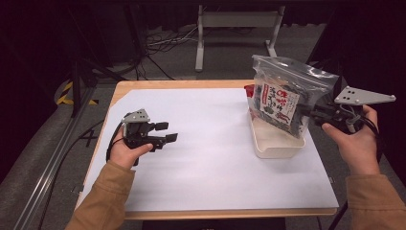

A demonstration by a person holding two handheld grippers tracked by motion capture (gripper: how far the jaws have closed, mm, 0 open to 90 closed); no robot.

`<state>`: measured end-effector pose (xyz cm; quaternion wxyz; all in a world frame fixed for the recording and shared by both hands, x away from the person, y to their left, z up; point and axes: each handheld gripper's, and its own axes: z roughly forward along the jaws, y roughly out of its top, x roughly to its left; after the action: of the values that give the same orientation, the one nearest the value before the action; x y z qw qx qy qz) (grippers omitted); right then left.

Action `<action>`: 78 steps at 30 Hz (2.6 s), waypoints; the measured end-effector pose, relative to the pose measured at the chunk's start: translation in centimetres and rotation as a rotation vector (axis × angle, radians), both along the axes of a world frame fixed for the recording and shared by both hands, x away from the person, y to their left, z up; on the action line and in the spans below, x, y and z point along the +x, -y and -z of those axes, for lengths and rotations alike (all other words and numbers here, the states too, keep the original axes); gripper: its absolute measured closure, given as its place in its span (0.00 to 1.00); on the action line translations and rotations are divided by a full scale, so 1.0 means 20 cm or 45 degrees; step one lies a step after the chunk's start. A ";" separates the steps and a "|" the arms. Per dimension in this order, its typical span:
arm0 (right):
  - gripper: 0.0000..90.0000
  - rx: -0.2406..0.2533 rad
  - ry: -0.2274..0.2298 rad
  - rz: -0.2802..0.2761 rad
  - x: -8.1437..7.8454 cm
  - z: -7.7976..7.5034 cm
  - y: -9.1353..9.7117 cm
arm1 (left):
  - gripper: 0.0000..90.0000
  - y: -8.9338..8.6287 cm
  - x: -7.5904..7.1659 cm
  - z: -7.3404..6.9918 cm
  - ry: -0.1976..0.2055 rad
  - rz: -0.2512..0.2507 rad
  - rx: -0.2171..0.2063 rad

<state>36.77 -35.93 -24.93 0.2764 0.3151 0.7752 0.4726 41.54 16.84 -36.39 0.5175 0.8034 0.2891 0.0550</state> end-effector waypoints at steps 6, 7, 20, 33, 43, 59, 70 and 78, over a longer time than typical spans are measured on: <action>0.87 -0.017 -0.024 0.029 0.01 0.03 0.02 | 0.39 0.01 0.00 0.01 -0.010 0.005 0.012; 0.87 -0.021 -0.030 0.034 0.01 0.04 0.02 | 0.39 0.01 0.00 0.01 -0.007 0.003 0.012; 0.87 -0.054 -0.066 0.047 0.05 0.10 0.02 | 0.39 0.01 0.00 0.01 -0.018 0.006 0.016; 0.87 -0.050 -0.114 0.047 0.07 0.20 0.02 | 0.38 0.01 0.01 0.02 -0.023 0.009 0.019; 0.87 -0.040 -0.186 0.077 0.10 0.28 0.02 | 0.38 0.02 0.00 0.02 -0.037 0.005 0.016; 0.86 0.029 -0.192 0.097 0.10 0.40 0.05 | 0.38 0.03 0.00 0.03 -0.042 0.013 0.025; 0.65 0.092 -0.160 0.152 0.09 0.40 0.06 | 0.37 0.01 0.01 0.03 -0.045 0.012 0.025; 0.43 0.118 -0.144 0.183 0.04 0.40 0.09 | 0.35 -0.01 -0.03 0.02 -0.034 0.012 0.031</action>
<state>37.48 -37.65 -32.92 0.2505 0.4085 0.7423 0.4683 41.04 17.03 -36.88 0.5041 0.8117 0.2916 0.0452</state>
